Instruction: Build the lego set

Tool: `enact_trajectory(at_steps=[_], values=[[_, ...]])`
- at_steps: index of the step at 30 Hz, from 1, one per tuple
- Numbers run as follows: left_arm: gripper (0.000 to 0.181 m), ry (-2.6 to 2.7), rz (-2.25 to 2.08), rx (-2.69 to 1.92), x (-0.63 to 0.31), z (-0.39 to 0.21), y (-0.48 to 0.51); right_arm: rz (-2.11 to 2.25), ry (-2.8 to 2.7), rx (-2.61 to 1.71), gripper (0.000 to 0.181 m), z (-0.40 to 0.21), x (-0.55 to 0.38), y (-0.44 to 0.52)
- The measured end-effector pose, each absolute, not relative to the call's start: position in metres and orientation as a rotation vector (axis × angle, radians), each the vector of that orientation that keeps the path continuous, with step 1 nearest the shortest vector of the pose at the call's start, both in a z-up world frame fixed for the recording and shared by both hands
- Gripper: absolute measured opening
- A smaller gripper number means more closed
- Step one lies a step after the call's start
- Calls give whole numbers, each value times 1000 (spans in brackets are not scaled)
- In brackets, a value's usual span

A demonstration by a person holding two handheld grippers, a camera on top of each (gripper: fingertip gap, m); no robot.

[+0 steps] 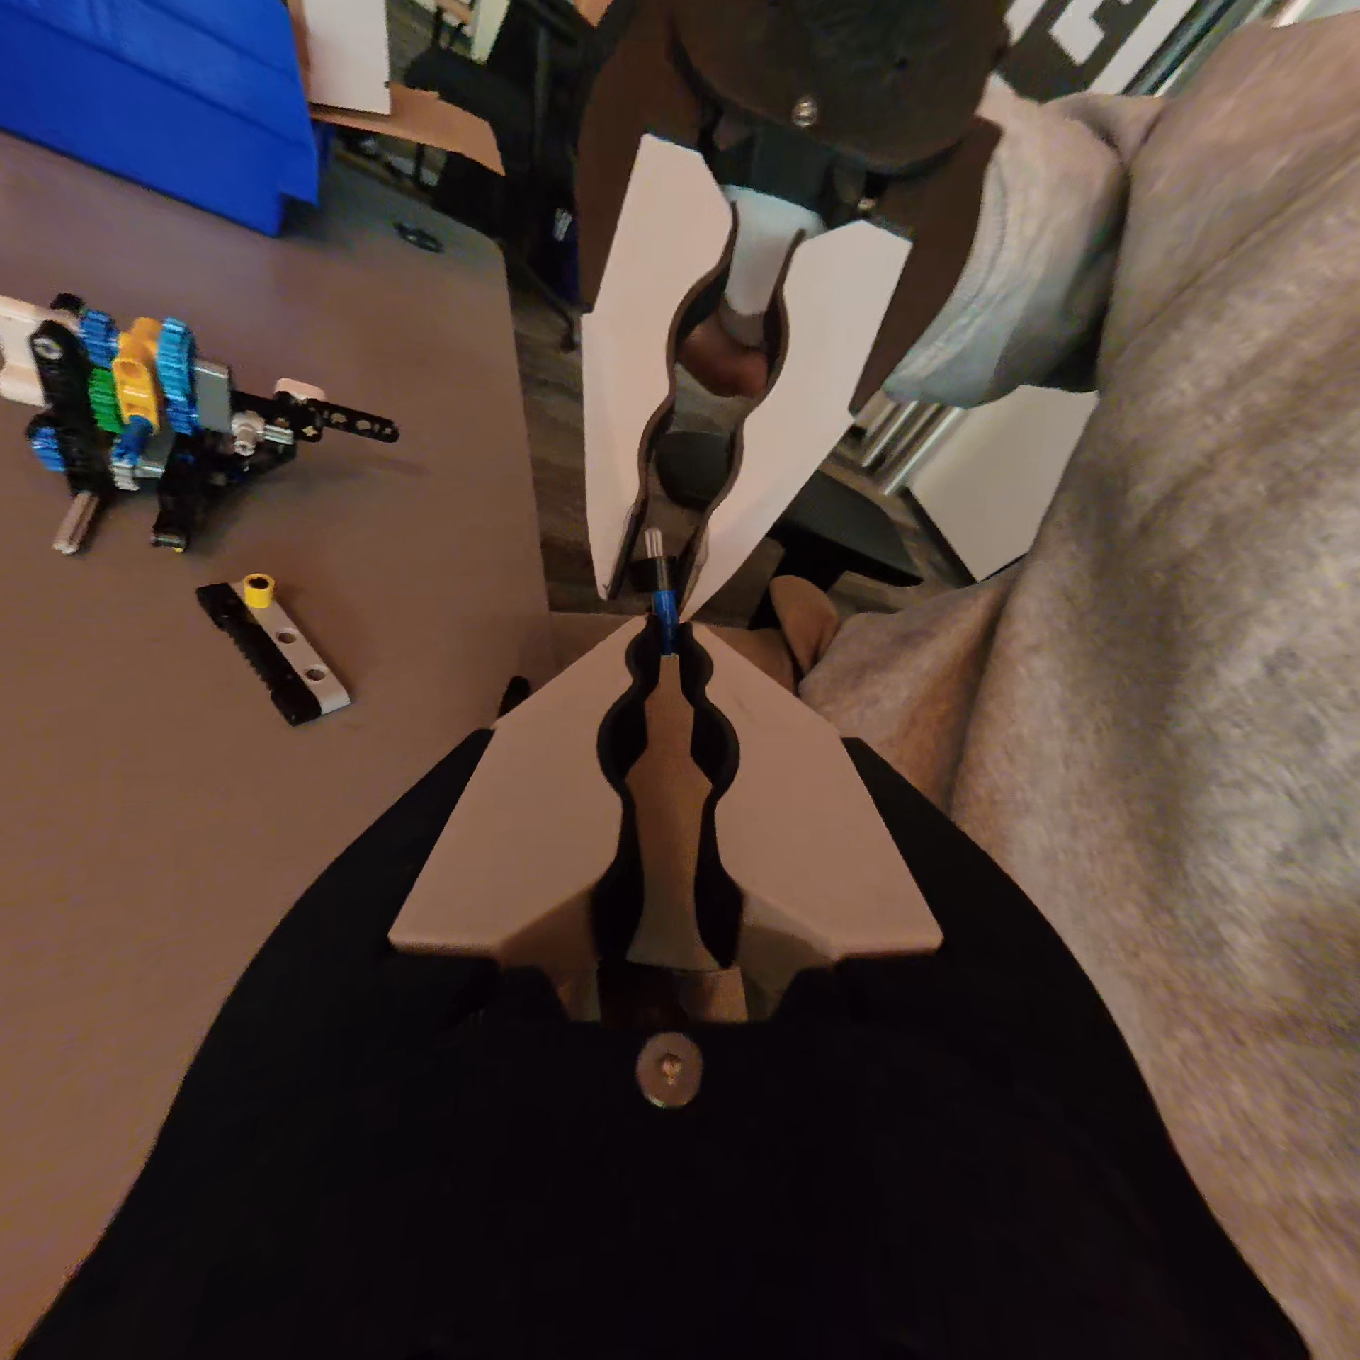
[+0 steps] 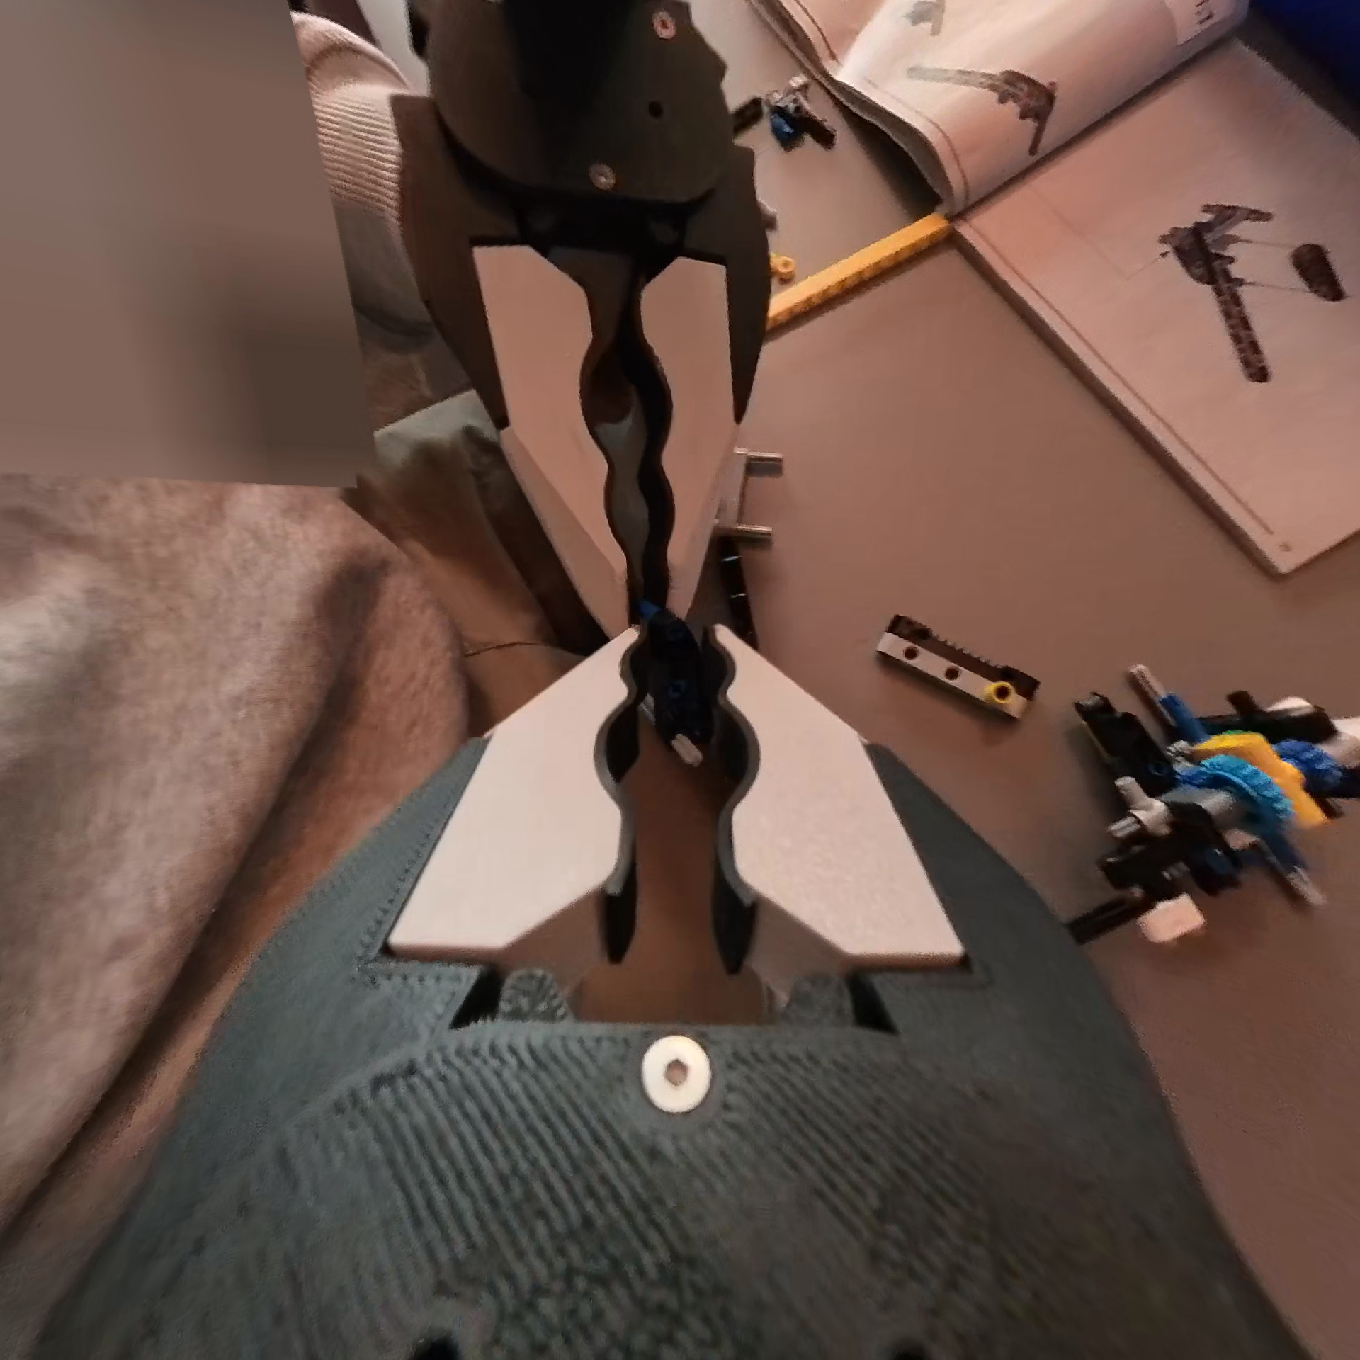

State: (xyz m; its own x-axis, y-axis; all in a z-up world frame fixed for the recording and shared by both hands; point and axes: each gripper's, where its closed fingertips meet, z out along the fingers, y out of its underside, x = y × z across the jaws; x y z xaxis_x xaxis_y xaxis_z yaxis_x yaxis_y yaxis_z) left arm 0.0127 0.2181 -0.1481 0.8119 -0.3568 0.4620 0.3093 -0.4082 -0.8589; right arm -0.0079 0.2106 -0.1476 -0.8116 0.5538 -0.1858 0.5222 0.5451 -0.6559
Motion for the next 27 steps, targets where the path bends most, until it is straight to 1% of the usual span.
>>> enact_trajectory(at_steps=[2, 3, 4, 7, 12, 16, 19, 22, 27], values=[[0, 57, -767, -1825, 17, -144, 216, 1208, -2742, -925, 16, -144, -5, 209], [0, 64, -768, -1823, 17, -144, 215, 1250, -2769, -902, 20, -142, -2, 207], [0, 78, -763, -1828, 18, -145, 214, 1294, -2798, -883, 29, -139, 2, 206], [0, 99, -795, -1806, 21, -143, 212, 1392, -2840, -850, 31, -131, 5, 206], [0, 101, -850, -1752, 21, -136, 208, 1339, -2903, -693, 26, -130, 7, 209], [0, 108, -868, -1737, 21, -134, 207, 1320, -2909, -598, 12, -125, 7, 204], [0, 117, -870, -1719, 22, -132, 206, 1270, -2942, -564, 14, -128, 8, 202], [0, 125, -875, -1713, 23, -131, 205, 1276, -2961, -561, 11, -126, 10, 200], [2, 51, -785, -1739, 10, -136, 212, 1214, -2955, -690, 10, -130, 2, 206]])
